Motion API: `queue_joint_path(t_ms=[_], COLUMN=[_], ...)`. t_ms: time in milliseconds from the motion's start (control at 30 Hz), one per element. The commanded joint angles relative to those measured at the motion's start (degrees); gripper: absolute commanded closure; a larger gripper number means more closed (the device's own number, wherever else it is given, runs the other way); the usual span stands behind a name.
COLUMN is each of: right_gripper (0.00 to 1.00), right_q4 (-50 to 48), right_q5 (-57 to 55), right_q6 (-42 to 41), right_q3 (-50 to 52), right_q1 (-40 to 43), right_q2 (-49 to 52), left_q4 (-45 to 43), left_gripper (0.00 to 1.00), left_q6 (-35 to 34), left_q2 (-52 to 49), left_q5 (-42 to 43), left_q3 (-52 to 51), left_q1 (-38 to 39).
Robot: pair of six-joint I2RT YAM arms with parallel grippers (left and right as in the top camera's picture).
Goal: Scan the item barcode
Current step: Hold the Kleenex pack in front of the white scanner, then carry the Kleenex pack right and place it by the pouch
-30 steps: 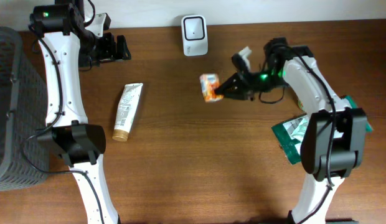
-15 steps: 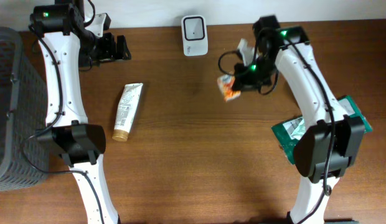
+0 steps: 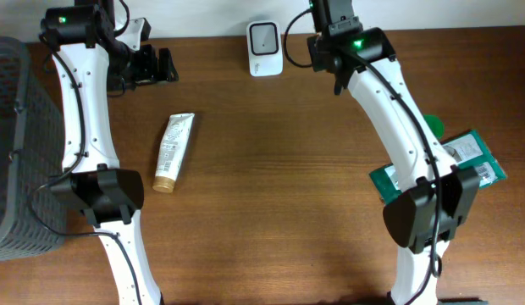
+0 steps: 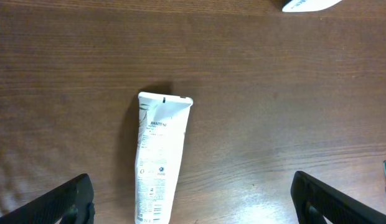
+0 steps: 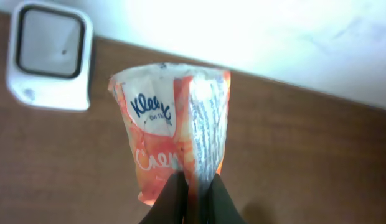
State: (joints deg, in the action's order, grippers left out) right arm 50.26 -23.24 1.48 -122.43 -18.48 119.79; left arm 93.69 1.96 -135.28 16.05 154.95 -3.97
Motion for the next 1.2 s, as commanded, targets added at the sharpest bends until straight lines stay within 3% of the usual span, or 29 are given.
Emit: queue_joint_path(t_ms=[0, 200, 333, 467, 1000, 1167], right_gripper=[0.96, 0.96, 0.96, 0.96, 0.96, 0.96], right_q4=[-5.4, -22.9, -40.7, -48.1, -52.4, -38.2], right_q5=[-3.0, -2.9, -3.0, -2.9, -5.7, 3.3], right_q6=[6.7, 21.1, 38.2, 48.4, 48.8, 32.7], right_q3=[-0.9, -0.9, -0.9, -0.9, -0.9, -0.9], right_q1=[-0.1, -0.9, -3.4, -5.5, -8.3, -8.3], right_q2=[4.0, 11.0, 16.8, 22.5, 24.0, 13.3], left_q4=[0.0, 0.0, 0.0, 0.0, 0.0, 0.0], left_gripper=[0.01, 0.01, 0.01, 0.01, 0.01, 0.01], left_q6=[0.3, 0.3, 0.3, 0.3, 0.3, 0.3], left_q2=[1.2, 1.2, 1.2, 1.2, 1.2, 1.2], left_q5=[0.7, 0.7, 0.7, 0.7, 0.7, 0.7], left_q3=[0.8, 0.8, 0.8, 0.8, 0.8, 0.8], left_q1=[0.2, 0.2, 0.2, 0.2, 0.2, 0.2])
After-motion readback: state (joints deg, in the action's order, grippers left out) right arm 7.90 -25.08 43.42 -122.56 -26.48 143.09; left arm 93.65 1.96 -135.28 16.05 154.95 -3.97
